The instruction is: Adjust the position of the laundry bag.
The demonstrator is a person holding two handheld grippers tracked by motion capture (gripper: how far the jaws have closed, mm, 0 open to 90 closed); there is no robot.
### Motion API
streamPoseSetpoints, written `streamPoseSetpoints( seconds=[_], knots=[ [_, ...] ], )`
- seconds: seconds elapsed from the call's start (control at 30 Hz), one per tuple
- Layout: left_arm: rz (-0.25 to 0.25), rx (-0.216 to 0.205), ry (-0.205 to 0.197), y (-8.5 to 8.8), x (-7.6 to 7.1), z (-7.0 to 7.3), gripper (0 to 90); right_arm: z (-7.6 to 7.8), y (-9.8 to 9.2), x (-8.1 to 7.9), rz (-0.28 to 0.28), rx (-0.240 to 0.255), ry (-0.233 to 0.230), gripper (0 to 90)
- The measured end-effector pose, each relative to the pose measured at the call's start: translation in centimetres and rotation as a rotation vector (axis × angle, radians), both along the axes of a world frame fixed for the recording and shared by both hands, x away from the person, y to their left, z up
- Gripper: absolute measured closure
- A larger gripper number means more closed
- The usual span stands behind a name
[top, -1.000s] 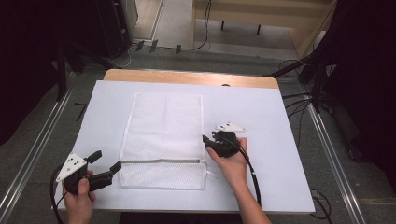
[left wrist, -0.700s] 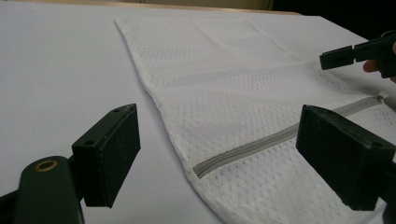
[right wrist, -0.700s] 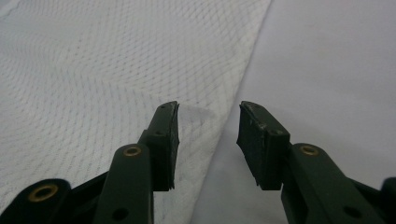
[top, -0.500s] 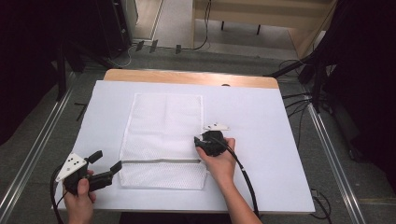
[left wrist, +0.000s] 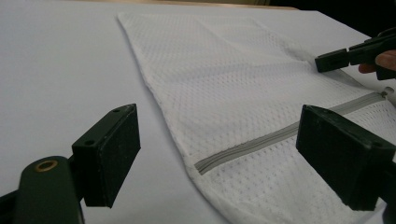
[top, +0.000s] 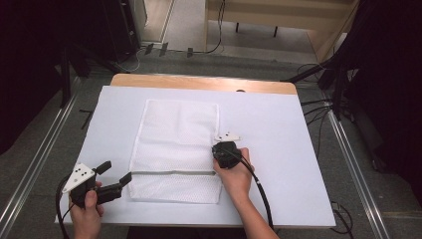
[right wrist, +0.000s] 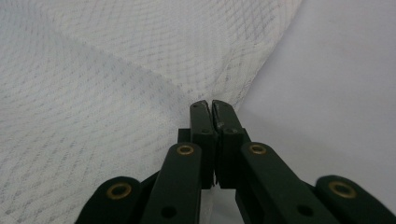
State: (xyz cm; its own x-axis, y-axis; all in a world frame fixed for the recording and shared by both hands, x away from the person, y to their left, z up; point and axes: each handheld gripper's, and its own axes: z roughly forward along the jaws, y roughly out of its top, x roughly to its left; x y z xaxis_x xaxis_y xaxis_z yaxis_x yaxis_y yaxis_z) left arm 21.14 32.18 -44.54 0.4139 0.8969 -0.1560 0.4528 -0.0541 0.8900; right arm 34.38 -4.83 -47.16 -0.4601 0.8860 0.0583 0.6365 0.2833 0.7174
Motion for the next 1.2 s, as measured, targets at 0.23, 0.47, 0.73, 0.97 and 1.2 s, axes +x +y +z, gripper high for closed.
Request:
streamPoseSetpoints(
  seconds=[0.23,0.47,0.73,0.97,1.2],
  knots=[
    [-0.002,0.003,0.0,-0.2,0.0,0.0,13.8,0.2,-2.3,0.1,-0.024,-0.011,-0.009,90.0],
    [-0.002,0.008,0.006,-0.3,0.0,-0.1,13.8,0.2,-4.6,0.5,-0.032,-0.015,-0.008,89.6],
    [-0.003,0.01,0.006,-0.3,0.1,-0.1,13.8,0.1,-6.6,1.0,-0.052,-0.027,-0.014,89.5],
    [-0.005,0.015,0.009,-0.4,0.0,-0.1,13.8,0.0,-7.6,1.3,-0.065,-0.033,-0.012,89.4],
    [-0.008,0.017,0.008,-0.4,0.0,-0.2,13.8,0.5,-8.8,0.8,-0.078,-0.013,-0.073,58.1]
  ],
)
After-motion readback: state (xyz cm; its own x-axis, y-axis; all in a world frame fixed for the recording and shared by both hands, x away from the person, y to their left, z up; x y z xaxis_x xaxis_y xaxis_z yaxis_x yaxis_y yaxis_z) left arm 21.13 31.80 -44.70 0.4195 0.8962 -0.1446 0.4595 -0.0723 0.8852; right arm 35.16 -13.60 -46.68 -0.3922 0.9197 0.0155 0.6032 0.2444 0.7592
